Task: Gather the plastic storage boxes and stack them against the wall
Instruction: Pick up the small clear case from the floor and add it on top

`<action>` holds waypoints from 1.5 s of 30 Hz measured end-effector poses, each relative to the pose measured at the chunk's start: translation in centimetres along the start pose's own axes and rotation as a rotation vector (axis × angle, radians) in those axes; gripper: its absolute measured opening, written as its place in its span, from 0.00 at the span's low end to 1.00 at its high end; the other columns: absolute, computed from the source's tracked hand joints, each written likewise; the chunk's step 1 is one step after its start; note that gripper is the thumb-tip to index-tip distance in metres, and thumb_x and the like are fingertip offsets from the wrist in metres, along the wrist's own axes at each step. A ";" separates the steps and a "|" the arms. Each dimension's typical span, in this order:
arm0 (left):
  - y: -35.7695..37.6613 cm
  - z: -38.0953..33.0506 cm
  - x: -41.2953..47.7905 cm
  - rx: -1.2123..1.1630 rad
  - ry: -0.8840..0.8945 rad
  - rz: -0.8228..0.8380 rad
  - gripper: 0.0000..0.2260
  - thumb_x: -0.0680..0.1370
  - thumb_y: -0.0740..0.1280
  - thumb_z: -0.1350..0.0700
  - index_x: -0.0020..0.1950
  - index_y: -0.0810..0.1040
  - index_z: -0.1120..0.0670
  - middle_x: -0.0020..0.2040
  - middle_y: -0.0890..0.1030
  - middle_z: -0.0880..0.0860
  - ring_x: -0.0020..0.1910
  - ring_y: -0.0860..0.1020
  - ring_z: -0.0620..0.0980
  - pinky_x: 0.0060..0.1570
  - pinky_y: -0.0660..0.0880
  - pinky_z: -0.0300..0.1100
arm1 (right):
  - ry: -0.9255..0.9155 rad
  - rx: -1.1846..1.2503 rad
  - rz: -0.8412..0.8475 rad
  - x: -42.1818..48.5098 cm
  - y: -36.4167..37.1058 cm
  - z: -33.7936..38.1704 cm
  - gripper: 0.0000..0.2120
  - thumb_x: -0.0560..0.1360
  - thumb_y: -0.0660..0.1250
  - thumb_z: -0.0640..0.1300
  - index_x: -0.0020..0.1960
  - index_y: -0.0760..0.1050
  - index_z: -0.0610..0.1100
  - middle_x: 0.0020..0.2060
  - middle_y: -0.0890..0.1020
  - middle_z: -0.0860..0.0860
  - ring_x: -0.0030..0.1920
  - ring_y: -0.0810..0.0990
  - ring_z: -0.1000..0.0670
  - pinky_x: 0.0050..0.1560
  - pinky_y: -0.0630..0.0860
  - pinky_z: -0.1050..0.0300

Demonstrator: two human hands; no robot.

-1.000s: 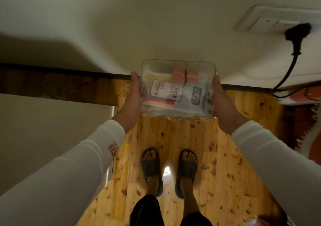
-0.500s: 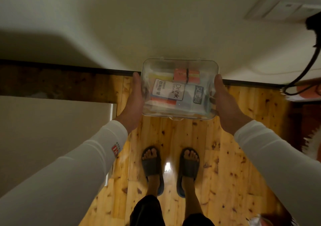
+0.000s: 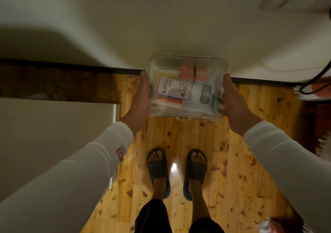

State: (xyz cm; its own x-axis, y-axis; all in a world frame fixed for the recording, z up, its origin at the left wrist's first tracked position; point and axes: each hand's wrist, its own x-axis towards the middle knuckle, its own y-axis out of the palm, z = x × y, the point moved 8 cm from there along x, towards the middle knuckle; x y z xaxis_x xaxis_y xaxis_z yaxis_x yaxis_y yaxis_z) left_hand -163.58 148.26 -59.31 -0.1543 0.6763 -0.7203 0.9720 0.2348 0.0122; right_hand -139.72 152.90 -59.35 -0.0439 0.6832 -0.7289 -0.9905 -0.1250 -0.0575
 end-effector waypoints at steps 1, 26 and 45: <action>0.0 0.0 0.0 0.000 -0.003 -0.003 0.30 0.81 0.44 0.34 0.71 0.73 0.48 0.59 0.84 0.50 0.55 0.83 0.47 0.50 0.79 0.42 | -0.004 -0.002 0.006 0.0 0.1 0.0 0.22 0.78 0.51 0.65 0.35 0.80 0.69 0.36 0.84 0.65 0.37 0.83 0.64 0.36 0.78 0.62; -0.4 1.2 0.5 -0.059 -0.034 -0.080 0.30 0.79 0.47 0.32 0.71 0.73 0.46 0.59 0.84 0.50 0.56 0.83 0.48 0.53 0.78 0.45 | -0.017 -0.018 0.028 -0.1 0.0 0.5 0.21 0.78 0.50 0.66 0.34 0.78 0.74 0.36 0.83 0.68 0.37 0.82 0.65 0.43 0.74 0.57; -2.6 -1.1 -1.4 0.075 0.115 -0.309 0.12 0.82 0.59 0.44 0.56 0.80 0.46 0.41 0.83 0.37 0.37 0.79 0.28 0.27 0.71 0.23 | -0.045 -0.104 -0.148 -1.0 -1.4 1.2 0.20 0.77 0.52 0.66 0.45 0.79 0.58 0.41 0.83 0.60 0.46 0.81 0.58 0.46 0.73 0.58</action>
State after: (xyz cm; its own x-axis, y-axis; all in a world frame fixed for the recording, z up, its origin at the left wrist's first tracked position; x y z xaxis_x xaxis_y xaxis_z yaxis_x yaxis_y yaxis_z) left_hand -166.10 147.43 -57.56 -0.4587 0.6565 -0.5988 0.8857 0.3922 -0.2484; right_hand -138.42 153.26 -57.74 0.0927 0.7311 -0.6760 -0.9678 -0.0933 -0.2336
